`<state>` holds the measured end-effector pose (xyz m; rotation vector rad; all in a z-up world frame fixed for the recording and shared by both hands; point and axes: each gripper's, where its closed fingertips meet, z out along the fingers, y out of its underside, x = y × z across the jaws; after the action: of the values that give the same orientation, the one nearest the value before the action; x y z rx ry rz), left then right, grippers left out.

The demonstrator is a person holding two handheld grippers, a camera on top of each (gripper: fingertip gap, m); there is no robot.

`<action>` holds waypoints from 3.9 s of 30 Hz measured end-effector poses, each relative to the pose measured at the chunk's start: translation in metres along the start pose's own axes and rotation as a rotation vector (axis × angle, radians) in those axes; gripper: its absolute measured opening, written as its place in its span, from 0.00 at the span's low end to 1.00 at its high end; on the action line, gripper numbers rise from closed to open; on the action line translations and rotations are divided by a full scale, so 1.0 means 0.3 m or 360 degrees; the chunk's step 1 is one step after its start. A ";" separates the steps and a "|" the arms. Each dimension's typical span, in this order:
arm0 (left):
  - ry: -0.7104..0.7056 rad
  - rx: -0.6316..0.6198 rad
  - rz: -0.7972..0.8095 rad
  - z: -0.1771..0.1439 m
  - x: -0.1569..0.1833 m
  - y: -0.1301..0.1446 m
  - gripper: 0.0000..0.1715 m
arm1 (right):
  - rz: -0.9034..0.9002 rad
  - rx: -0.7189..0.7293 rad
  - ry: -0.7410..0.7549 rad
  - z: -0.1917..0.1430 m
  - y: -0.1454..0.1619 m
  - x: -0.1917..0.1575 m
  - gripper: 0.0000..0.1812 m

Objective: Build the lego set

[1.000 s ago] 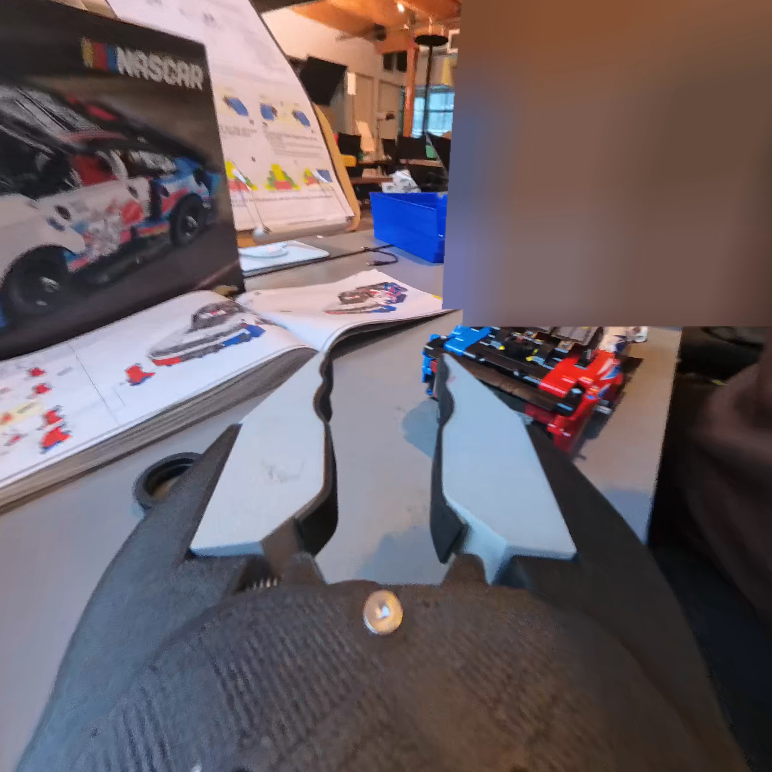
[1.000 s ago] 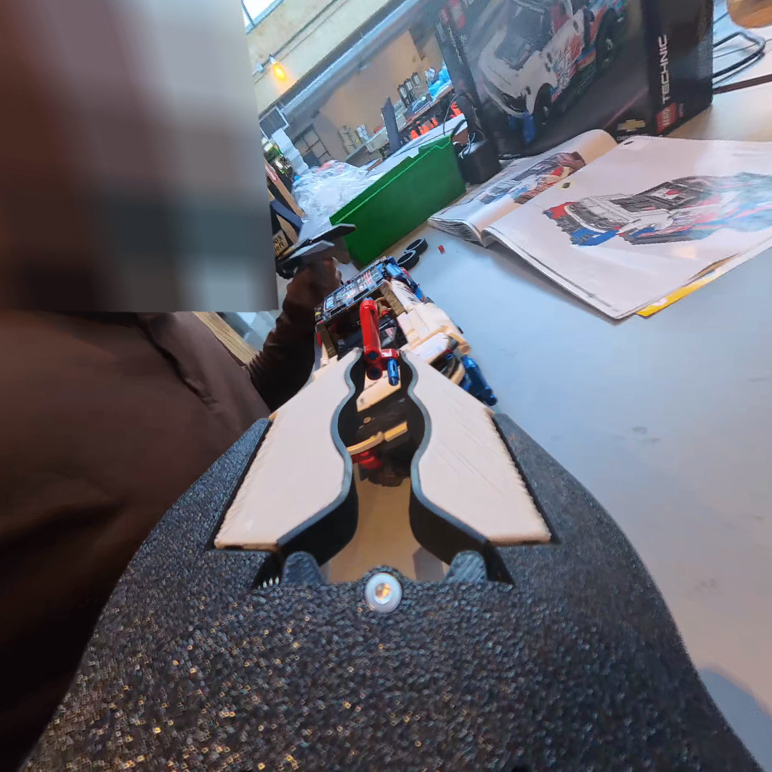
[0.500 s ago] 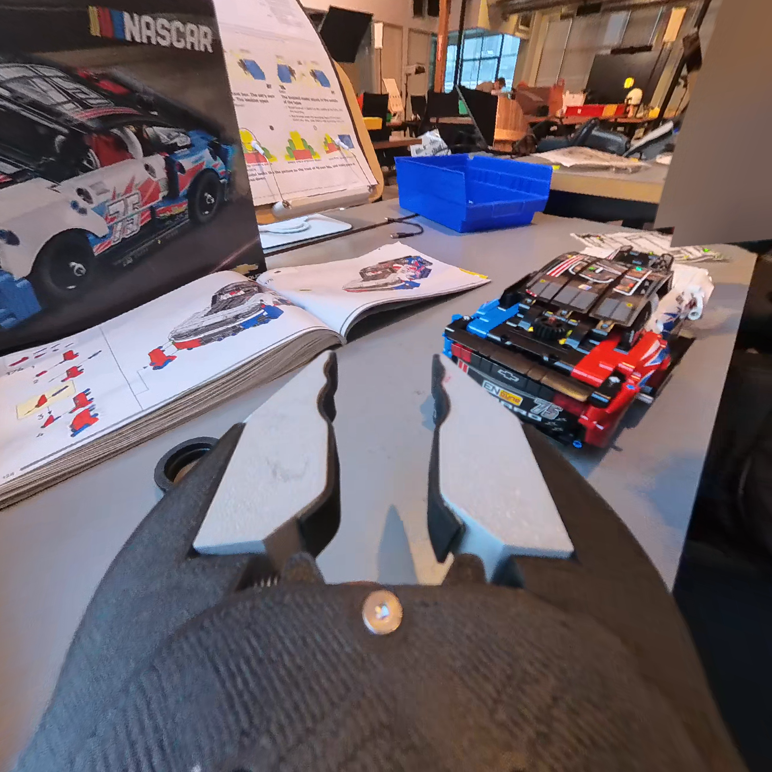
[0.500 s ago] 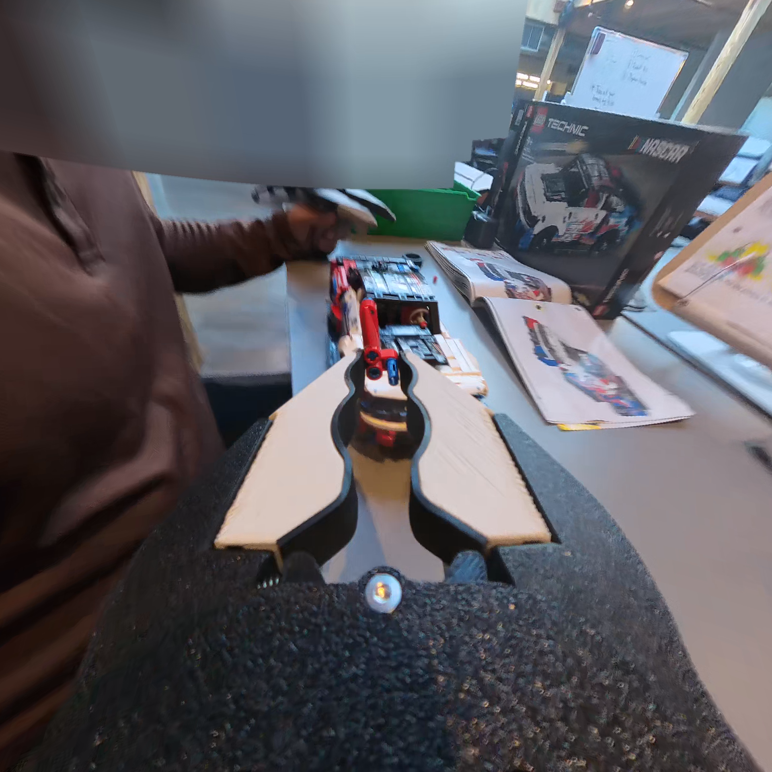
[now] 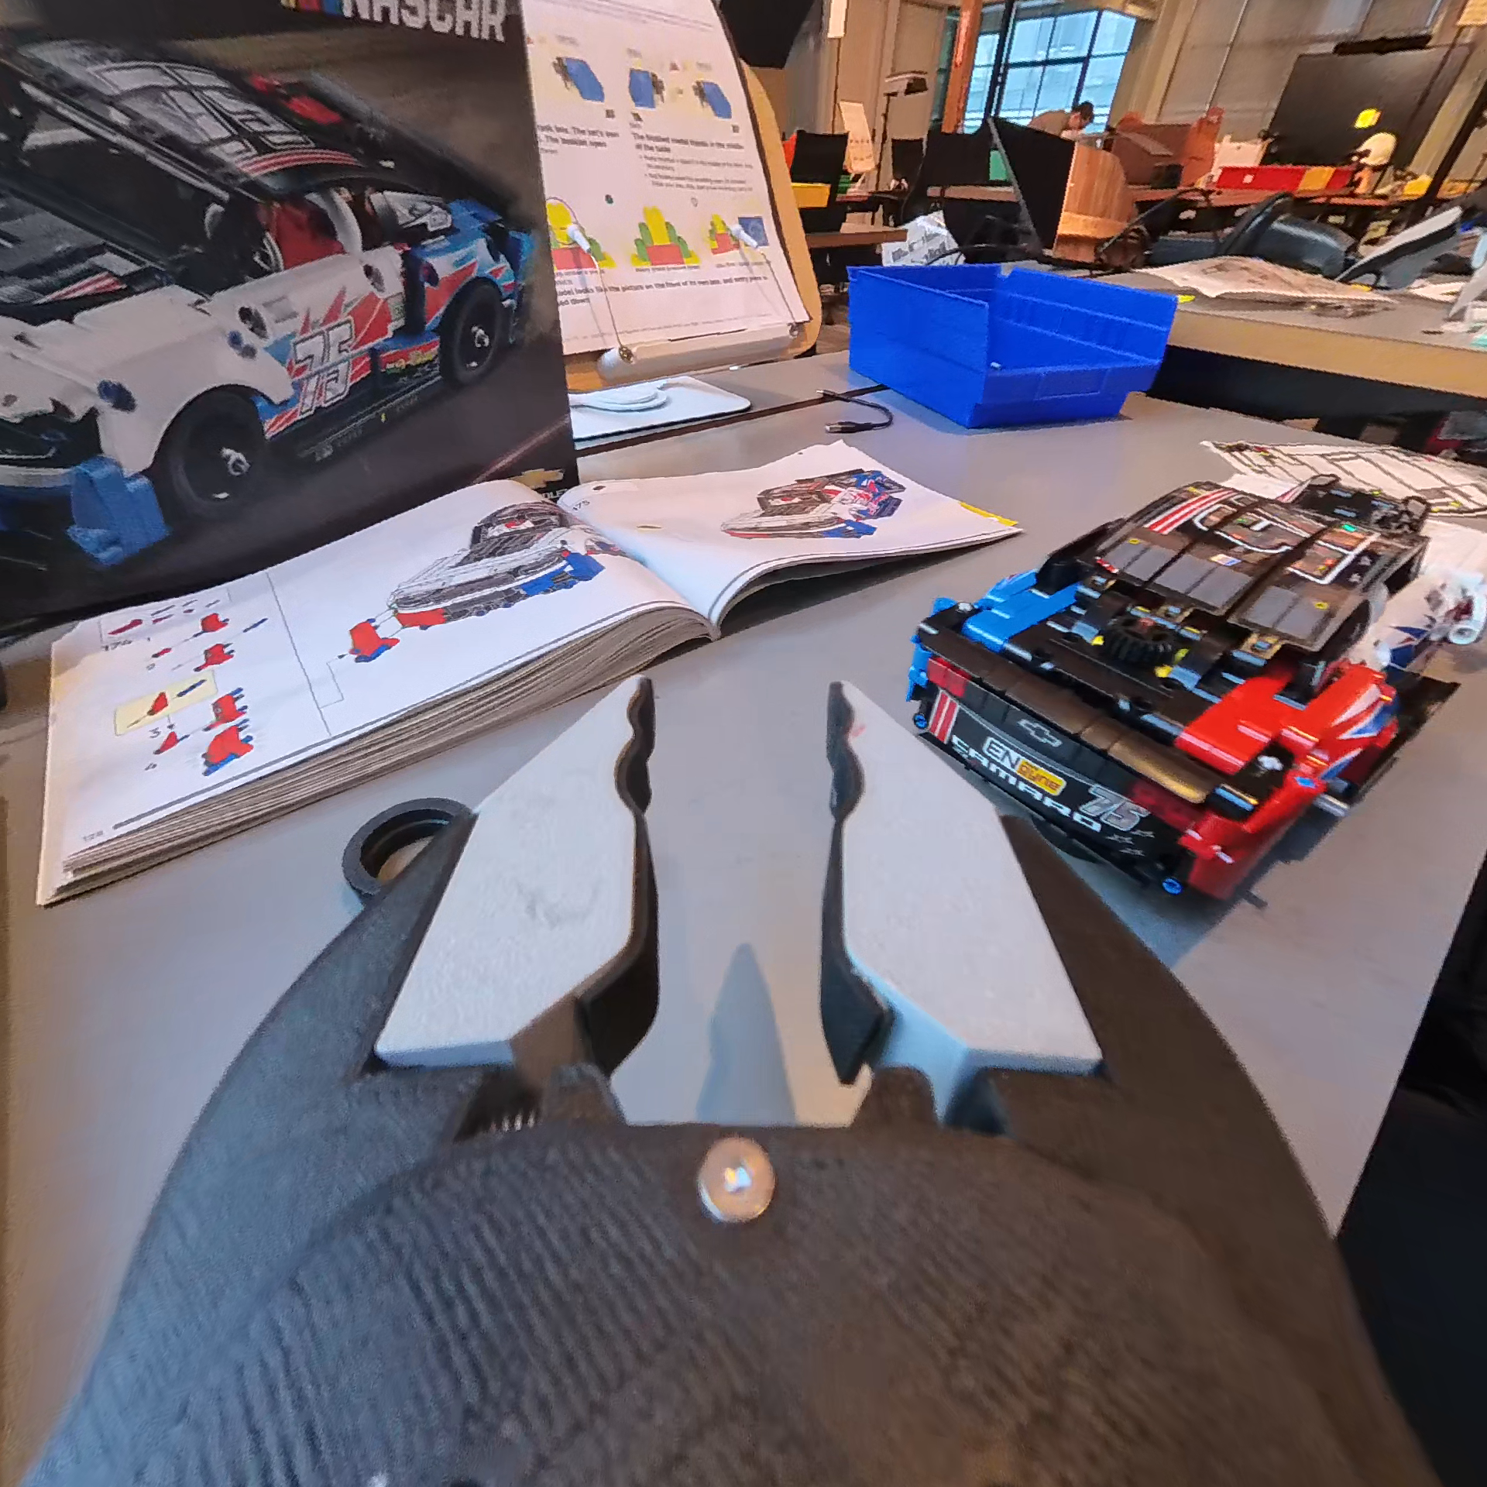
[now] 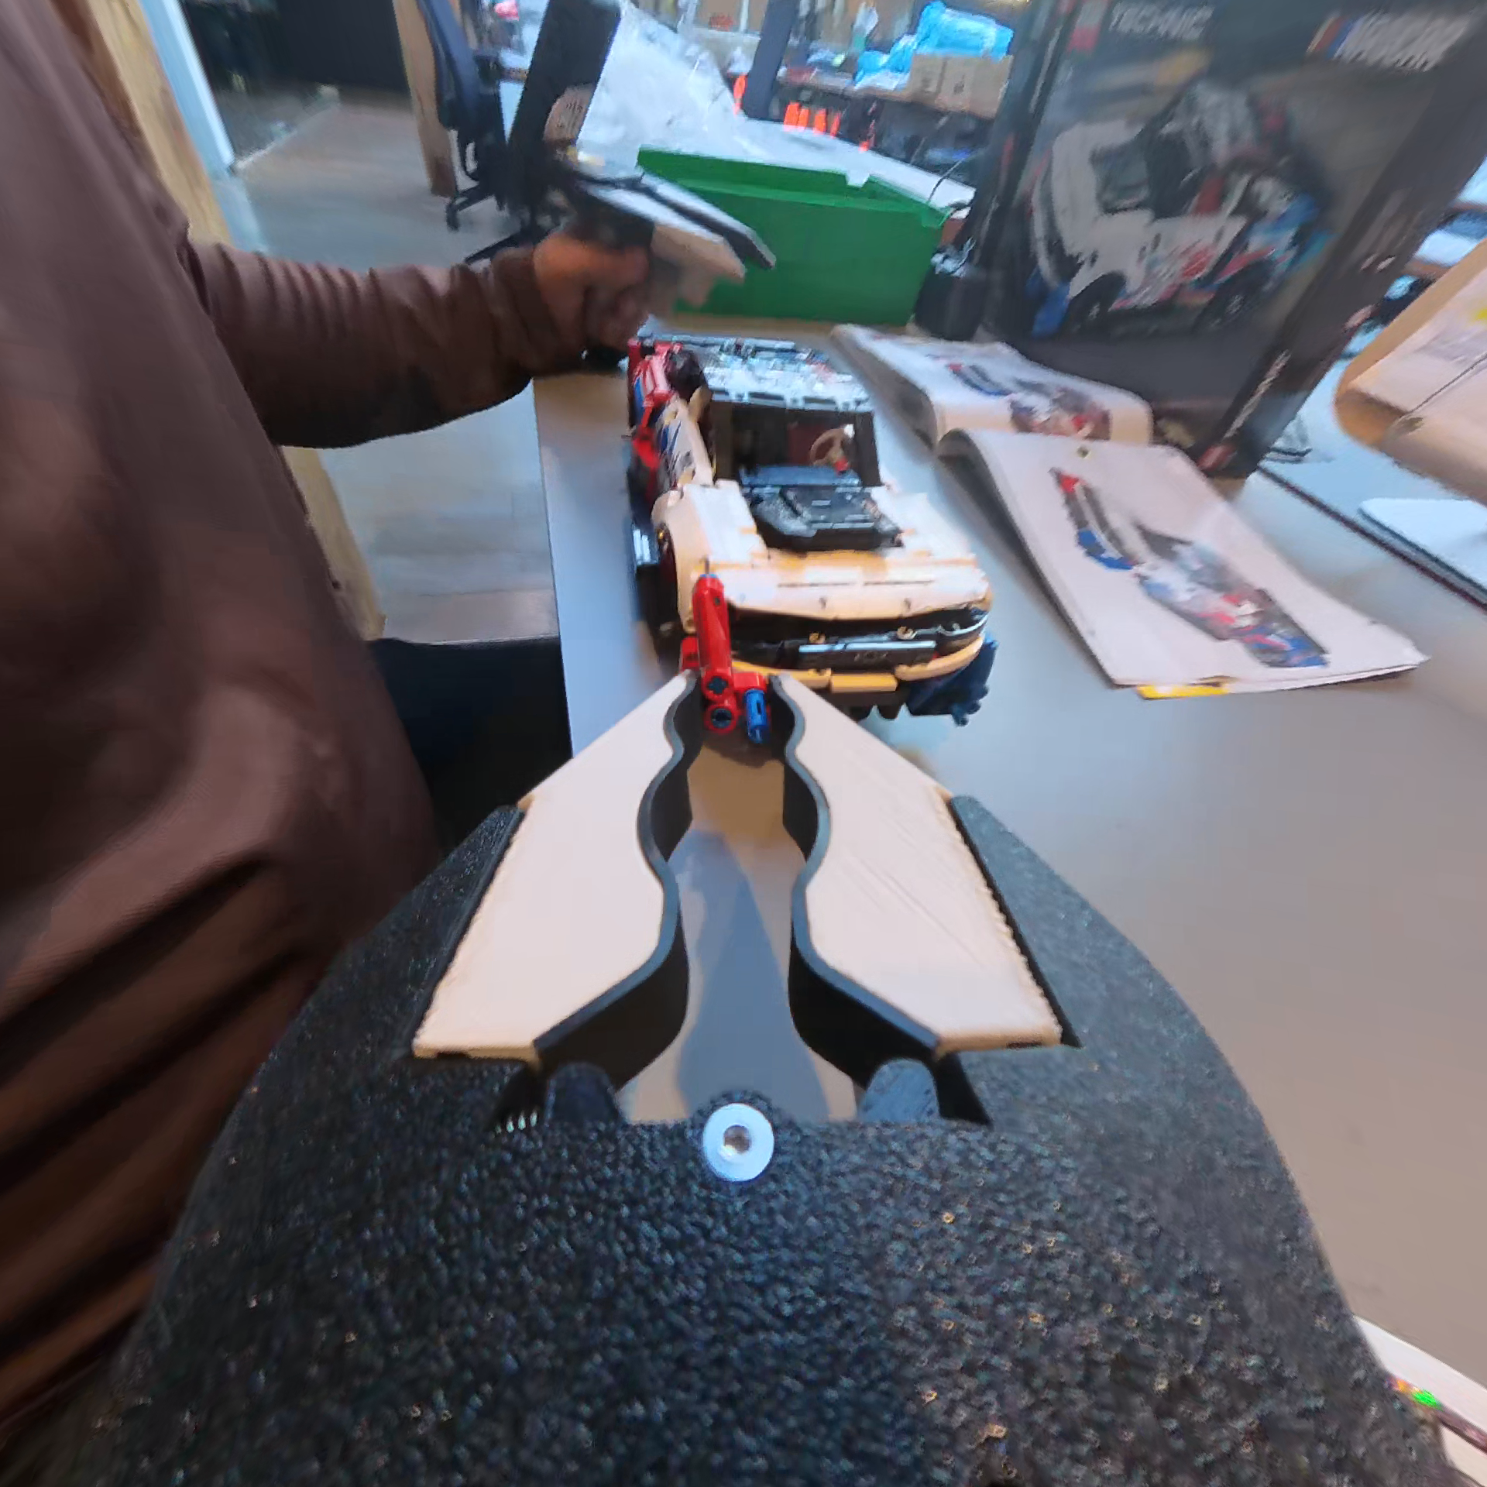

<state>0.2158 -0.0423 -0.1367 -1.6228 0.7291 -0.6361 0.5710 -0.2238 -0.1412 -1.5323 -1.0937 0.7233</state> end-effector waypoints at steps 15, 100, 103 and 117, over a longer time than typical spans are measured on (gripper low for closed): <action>-0.0074 -0.0059 0.0016 0.013 -0.015 0.016 0.26 | 0.0660 0.0287 -0.0317 0.086 -0.091 0.178 0.08; 0.0122 -0.0330 0.0001 0.031 0.176 -0.007 0.21 | 0.0669 -0.0213 -0.0143 0.016 0.108 -0.045 0.08; 0.0149 -0.0313 0.0209 0.035 0.349 -0.102 0.21 | 0.0715 -0.0147 -0.0111 0.006 0.103 -0.023 0.08; 0.0579 -0.0662 0.0098 0.260 1.179 0.035 0.11 | 0.0870 0.0080 -0.0349 0.071 0.047 -0.060 0.08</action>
<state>0.5047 -0.2603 -0.1553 -1.8732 1.2377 -0.7823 0.5490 -0.2317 -0.1618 -1.7559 -0.8008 1.3056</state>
